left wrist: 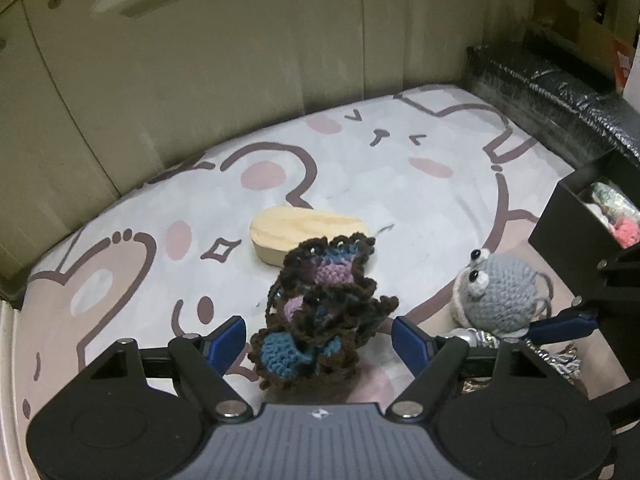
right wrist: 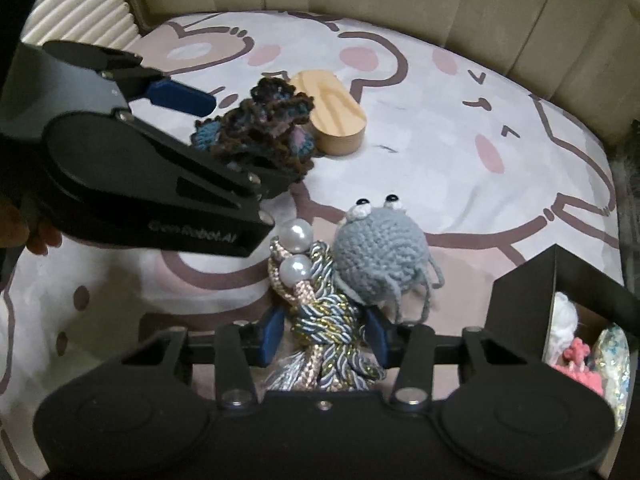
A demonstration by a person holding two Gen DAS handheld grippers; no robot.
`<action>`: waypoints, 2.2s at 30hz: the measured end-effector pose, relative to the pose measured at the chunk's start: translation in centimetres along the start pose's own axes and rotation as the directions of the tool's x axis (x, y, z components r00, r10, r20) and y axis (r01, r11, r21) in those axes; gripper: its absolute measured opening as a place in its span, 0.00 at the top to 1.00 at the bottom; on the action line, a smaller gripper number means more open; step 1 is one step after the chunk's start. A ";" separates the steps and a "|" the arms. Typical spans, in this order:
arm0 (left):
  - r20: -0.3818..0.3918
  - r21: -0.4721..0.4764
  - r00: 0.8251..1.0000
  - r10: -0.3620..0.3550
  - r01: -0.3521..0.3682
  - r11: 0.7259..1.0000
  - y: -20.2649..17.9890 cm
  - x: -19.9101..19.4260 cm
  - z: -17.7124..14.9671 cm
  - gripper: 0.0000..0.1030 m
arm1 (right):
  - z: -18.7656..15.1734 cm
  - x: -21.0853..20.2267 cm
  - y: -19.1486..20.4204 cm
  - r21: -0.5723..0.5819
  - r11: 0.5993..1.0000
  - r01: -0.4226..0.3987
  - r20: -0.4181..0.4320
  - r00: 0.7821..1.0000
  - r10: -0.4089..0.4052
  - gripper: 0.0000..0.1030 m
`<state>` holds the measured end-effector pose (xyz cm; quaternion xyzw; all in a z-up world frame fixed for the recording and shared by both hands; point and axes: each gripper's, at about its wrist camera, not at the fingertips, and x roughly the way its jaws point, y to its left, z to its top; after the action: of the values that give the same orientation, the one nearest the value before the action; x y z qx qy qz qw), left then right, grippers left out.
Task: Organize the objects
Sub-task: 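Close left tool on crochet flower while right tool grasps rope tassel, then carry crochet flower with left tool while right tool carries tassel toward box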
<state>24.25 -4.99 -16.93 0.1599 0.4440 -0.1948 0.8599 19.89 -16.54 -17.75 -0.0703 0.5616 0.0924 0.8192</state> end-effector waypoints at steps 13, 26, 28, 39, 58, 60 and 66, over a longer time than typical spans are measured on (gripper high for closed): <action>-0.102 -0.081 0.995 -0.017 0.009 0.997 0.7 1.4 0.3 0.56 | 0.1 0.4 0.1 -0.031 0.999 0.026 -0.003 1.000 -0.026 0.65; -0.086 -0.251 0.995 -0.050 0.027 0.968 2.9 -2.8 0.4 0.58 | -0.1 -4.4 -1.2 0.109 0.993 -0.039 0.108 0.994 0.028 0.65; -0.070 -0.280 0.996 -0.050 0.028 0.960 3.3 -3.9 0.4 0.58 | -0.1 -5.2 -1.5 0.135 0.990 -0.033 0.128 0.992 0.016 0.65; -0.022 -0.317 1.000 -0.011 0.004 0.948 3.1 -9.2 0.1 0.58 | -0.7 -8.6 -3.3 0.268 0.962 -0.045 0.217 0.976 -0.015 0.65; 0.058 -0.357 0.998 -0.013 0.033 0.933 1.0 -14.3 0.0 0.58 | -2.4 -13.7 -5.0 0.342 0.937 -0.069 0.323 0.945 -0.048 0.65; 0.069 -0.364 0.997 -0.020 0.044 0.931 0.8 -14.5 0.1 0.58 | -2.7 -14.1 -5.3 0.348 0.935 -0.072 0.334 0.941 -0.051 0.65; 0.106 -0.360 0.993 -0.050 0.085 0.929 -0.4 -14.8 0.9 0.58 | -3.9 -15.2 -7.6 0.392 0.917 -0.073 0.357 0.931 -0.079 0.65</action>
<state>16.78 -2.89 -4.24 -0.0268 0.4360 -0.1459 0.8876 12.81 -25.91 -4.90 0.1153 0.4063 -0.0136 0.9063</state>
